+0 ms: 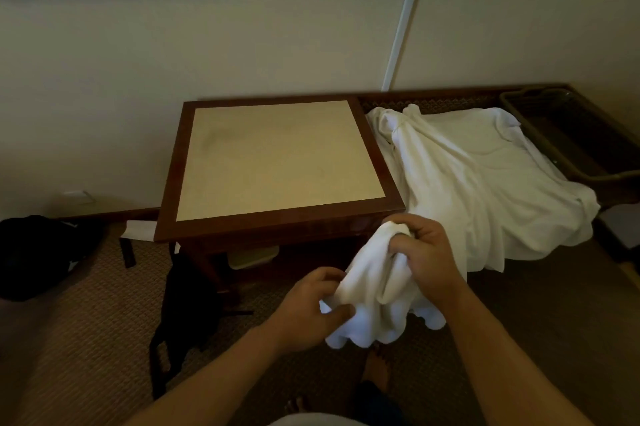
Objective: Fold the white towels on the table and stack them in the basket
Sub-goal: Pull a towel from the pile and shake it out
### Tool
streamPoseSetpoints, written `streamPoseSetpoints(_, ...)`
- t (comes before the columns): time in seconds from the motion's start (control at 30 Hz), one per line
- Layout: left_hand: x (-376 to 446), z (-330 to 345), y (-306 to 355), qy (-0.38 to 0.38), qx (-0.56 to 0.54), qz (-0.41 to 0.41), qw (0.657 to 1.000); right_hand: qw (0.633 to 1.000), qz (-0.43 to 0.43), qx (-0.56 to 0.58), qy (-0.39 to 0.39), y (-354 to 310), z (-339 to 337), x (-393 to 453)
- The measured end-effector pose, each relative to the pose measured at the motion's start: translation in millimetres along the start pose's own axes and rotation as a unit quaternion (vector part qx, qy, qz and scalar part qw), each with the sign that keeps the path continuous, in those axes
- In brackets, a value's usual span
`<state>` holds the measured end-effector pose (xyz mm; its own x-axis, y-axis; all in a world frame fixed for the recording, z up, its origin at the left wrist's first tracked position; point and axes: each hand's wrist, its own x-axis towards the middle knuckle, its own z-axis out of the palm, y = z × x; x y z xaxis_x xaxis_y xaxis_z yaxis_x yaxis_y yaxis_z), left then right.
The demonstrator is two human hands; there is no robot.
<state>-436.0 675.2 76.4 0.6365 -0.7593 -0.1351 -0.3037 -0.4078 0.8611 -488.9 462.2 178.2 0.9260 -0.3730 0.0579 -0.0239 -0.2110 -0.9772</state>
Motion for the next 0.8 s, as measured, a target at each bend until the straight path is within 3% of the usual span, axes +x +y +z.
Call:
streamPoseSetpoints(0.13,-10.0,10.4,-4.2,-0.029,0.031,0.024,0.999,0.991,0.035,0.096,0.081,0.0,-12.0,4.2)
streamPoseSetpoints(0.23,-12.4,11.5,-0.6,-0.011,-0.016,0.026,0.999,0.989,0.048,0.121,0.065,-4.4,-18.6,4.3)
streamPoseSetpoints(0.5,10.8,7.4,49.4,0.098,-0.168,0.052,0.979,0.998,0.024,0.050,0.004,-5.3,-8.3,1.2)
streamPoseSetpoints(0.67,10.8,1.3,48.1,0.096,-0.121,0.081,0.985,0.999,0.029,0.029,0.001,-14.1,-4.4,4.1)
streamPoseSetpoints(0.8,8.6,-14.4,41.1,0.169,-0.088,0.068,0.979,0.999,0.046,0.001,0.008,-22.0,-2.5,6.5)
